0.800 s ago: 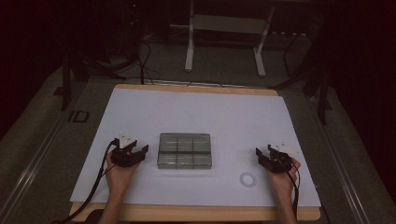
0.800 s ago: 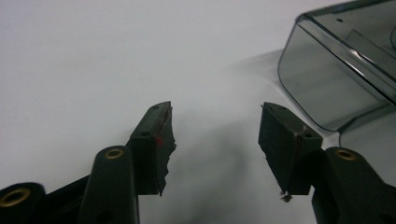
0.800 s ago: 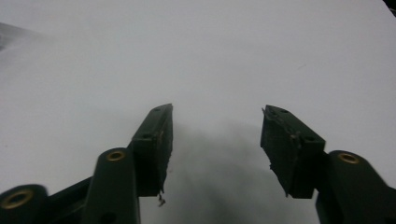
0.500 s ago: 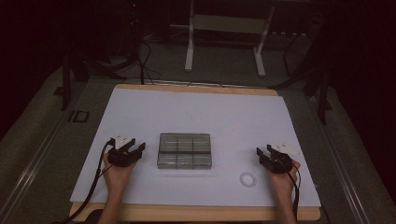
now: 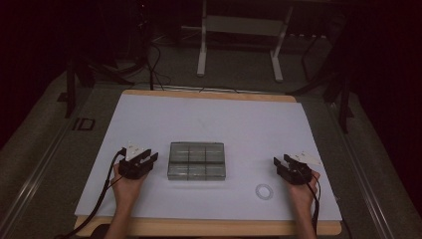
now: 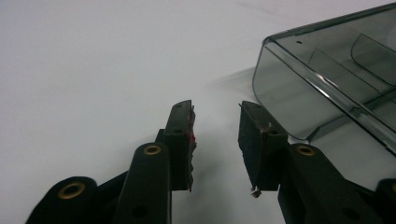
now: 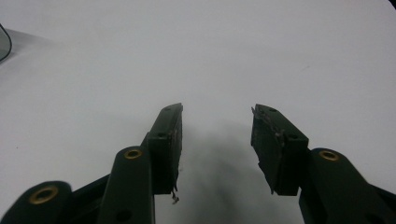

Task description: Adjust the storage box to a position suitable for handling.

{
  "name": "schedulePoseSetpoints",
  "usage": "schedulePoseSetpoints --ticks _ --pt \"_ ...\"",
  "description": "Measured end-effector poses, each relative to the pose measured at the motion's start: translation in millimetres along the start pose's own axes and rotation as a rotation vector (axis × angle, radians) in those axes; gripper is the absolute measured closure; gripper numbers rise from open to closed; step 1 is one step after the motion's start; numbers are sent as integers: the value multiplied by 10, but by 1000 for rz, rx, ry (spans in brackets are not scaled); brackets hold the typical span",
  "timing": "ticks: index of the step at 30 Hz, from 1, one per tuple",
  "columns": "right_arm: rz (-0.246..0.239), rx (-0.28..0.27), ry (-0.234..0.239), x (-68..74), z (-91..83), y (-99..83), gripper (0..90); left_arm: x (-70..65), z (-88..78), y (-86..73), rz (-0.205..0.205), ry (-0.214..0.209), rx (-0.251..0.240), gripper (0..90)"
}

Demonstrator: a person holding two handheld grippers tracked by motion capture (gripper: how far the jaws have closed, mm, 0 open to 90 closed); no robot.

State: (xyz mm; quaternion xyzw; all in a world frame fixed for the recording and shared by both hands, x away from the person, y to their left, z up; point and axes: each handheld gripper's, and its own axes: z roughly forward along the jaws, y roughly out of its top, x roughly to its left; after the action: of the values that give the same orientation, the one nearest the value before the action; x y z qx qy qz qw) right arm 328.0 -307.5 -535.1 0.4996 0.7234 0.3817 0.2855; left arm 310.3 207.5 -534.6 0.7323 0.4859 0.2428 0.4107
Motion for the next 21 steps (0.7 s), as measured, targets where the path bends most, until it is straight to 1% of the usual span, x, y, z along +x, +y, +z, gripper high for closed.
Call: schedulePoseSetpoints --ticks 3,4,5,6,10,16,21 --pt "0 4 -2 0 2 1 539 -18 8 8 -9 -20 -5 701" --pt "-3 4 -3 3 2 1 535 -38 16 15 -3 -31 -1 747" --pt "-3 5 -4 6 1 1 534 -38 16 15 -3 -31 -1 775" --pt "-3 5 -4 6 1 1 534 -50 22 17 2 -35 4 775" --pt "-13 3 -3 13 1 2 536 -90 47 26 23 -67 27 896" --pt "-29 5 -10 26 5 4 537 -156 84 46 49 -78 40 900" --pt "-44 -2 -20 44 0 1 535 -222 138 62 80 -98 58 900"
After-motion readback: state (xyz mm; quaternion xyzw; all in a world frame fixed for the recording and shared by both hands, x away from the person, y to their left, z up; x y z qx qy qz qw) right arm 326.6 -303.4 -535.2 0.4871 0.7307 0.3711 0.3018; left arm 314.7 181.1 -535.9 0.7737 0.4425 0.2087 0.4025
